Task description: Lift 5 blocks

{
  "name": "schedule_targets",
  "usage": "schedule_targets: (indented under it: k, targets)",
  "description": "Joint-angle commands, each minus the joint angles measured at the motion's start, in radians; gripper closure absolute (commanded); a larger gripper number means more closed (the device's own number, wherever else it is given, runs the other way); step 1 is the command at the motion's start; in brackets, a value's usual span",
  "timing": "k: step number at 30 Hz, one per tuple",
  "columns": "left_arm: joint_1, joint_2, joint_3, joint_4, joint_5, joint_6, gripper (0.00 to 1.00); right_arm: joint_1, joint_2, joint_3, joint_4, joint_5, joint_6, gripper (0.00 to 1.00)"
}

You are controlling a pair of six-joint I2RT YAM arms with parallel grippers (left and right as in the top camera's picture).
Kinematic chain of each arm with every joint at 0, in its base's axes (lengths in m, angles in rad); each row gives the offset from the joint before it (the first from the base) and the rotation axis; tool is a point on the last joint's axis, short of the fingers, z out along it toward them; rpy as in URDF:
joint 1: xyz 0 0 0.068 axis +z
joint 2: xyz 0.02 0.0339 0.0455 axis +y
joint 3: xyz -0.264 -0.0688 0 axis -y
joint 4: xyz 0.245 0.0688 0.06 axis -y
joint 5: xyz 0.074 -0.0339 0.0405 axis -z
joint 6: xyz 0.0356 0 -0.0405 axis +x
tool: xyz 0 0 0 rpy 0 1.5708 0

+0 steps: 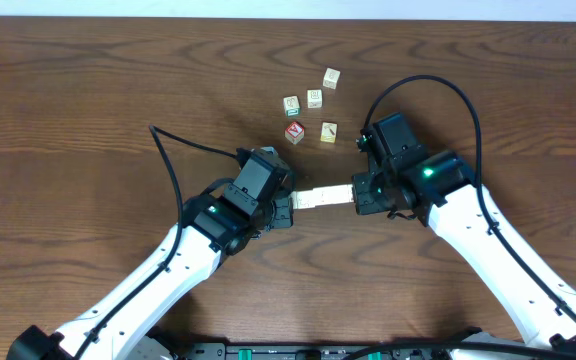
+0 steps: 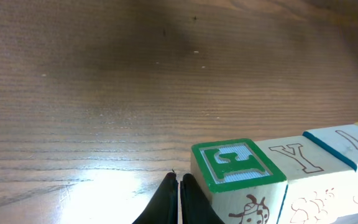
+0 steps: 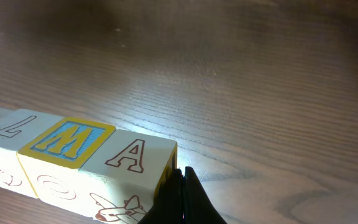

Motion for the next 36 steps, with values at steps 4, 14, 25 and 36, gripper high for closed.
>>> schedule_targets:
  k: [4,14,25,36]
  targets:
    - [-0.049,-0.062,0.114,0.076,0.211,0.006,0.93,0.093,-0.007,0.069,0.018,-0.366,-0.008,0.99]
    - [-0.049,-0.080,0.115,0.076,0.212,0.006,0.93,0.093,-0.007,0.069,0.001,-0.367,-0.008,0.99]
    - [-0.049,-0.080,0.116,0.073,0.212,0.006,0.93,0.093,-0.007,0.072,-0.002,-0.367,-0.008,0.99]
    - [-0.050,-0.079,0.166,0.032,0.212,0.018,0.93,0.093,-0.007,0.097,-0.023,-0.366,-0.008,0.99]
